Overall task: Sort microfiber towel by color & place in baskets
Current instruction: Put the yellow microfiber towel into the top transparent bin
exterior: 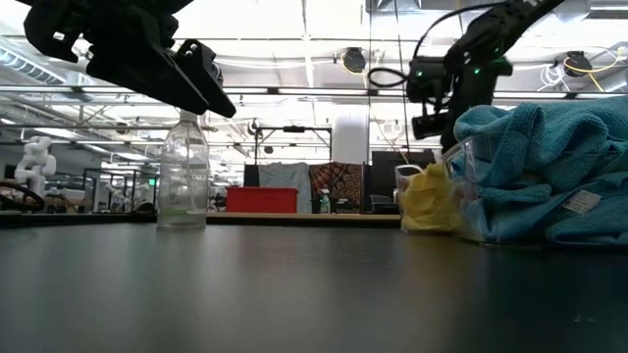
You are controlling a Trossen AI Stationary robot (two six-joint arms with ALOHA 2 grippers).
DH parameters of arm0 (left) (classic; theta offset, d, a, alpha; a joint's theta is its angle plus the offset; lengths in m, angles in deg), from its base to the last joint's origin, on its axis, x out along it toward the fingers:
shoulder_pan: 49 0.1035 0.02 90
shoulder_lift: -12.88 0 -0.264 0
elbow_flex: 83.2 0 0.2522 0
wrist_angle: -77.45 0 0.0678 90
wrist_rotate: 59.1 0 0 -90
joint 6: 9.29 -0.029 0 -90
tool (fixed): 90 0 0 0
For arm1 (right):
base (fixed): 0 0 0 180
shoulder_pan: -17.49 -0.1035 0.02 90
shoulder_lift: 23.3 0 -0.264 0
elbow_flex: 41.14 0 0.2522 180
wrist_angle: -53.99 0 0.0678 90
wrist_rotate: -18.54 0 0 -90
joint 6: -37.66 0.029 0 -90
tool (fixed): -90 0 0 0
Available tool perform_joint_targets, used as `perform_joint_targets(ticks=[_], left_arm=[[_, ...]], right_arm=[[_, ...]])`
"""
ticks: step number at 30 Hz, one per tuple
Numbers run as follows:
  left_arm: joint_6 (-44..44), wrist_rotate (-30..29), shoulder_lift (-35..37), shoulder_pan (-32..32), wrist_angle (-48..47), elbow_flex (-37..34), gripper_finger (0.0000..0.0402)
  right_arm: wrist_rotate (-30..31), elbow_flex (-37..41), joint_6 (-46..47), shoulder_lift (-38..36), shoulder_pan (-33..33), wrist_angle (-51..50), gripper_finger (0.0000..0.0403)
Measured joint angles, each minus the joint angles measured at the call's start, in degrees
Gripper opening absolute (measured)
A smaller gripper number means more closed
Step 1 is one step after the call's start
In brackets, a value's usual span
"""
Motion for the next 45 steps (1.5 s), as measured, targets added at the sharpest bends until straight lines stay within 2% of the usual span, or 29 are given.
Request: perform_joint_targets(ticks=[7, 18, 26, 31, 36, 42, 45], left_arm=[[0.0, 0.2, 0.0, 0.0, 0.1, 0.0, 0.0295], [0.0, 0.4, 0.0, 0.0, 0.2, 0.0, 0.0295], [1.4, 5.9, 0.0, 0.0, -0.9, 0.0, 0.0295], [4.9, 8.9, 0.0, 0.0, -5.5, 0.0, 0.0295], [7.6, 12.0, 0.0, 0.0, -8.6, 0.0, 0.0295], [9.6, 15.0, 0.0, 0.0, -8.7, 0.0, 0.0295], [11.9, 17.0, 0.0, -0.3, -9.2, 0.0, 0.0295]], right_arm=[[-0.1, 0.2, 1.3, -8.9, 0.0, -4.0, 0.0040], [0.0, 0.1, 4.2, -21.8, -2.2, -3.9, 0.0136], [0.4, 0.0, 6.4, -27.3, -3.0, -4.8, 0.0179], [1.4, 0.0, 7.3, -28.2, -3.1, -10.8, 0.0177], [9.2, 0.0, 8.5, -26.4, -3.1, -15.9, 0.0172], [15.8, 0.0, 8.6, -23.0, -3.1, -14.2, 0.0171], [16.0, 0.0, 7.8, -21.6, -3.1, -14.4, 0.0171]])
